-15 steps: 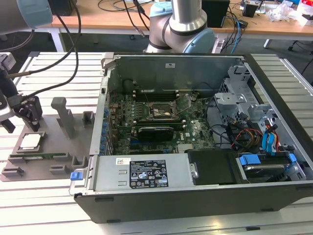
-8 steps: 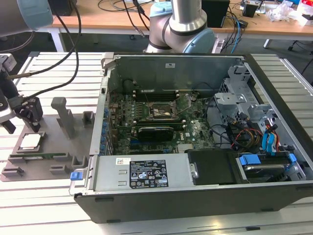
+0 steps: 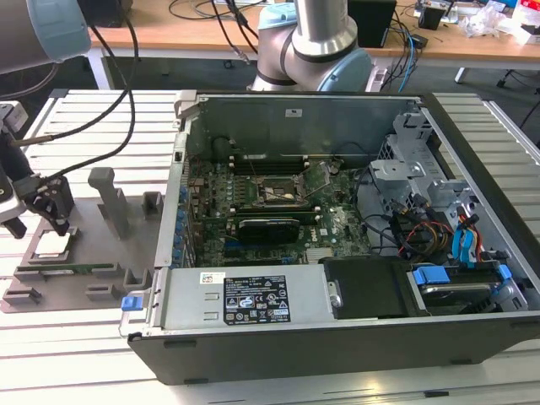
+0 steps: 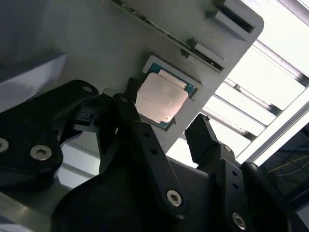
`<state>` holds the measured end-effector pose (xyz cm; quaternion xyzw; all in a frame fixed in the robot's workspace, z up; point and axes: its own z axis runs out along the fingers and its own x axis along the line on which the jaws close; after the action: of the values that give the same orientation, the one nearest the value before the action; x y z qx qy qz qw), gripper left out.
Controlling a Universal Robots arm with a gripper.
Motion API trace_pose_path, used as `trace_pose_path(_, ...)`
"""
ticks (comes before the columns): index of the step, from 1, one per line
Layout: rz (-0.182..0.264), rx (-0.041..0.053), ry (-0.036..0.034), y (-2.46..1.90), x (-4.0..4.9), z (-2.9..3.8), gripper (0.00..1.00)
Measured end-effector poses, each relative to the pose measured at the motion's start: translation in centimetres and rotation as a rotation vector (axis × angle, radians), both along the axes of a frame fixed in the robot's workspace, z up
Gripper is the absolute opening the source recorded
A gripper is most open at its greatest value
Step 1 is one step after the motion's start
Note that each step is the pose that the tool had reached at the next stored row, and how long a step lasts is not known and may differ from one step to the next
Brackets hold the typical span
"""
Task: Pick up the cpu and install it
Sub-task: 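Pick up the cpu and move it towards the insertion slot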
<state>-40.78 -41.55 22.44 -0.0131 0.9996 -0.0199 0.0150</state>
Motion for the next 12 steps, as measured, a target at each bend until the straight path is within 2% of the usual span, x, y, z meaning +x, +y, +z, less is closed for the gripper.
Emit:
trace_pose_path(2,0.0,-0.0001,0.0002,-0.13,0.32,-0.66,0.66)
trace_pose_path(5,0.01,0.0023,0.0001,-0.14,0.26,-1.96,0.66)
trace_pose_path(7,0.016,0.0053,0.0,-0.1,0.15,-2.2,0.66)
trace_pose_path(8,0.023,0.008,0.0,-0.05,0.13,-2.36,0.66)
trace_pose_path(12,0.052,0.0283,-0.0001,0.01,0.11,-2.89,0.66)
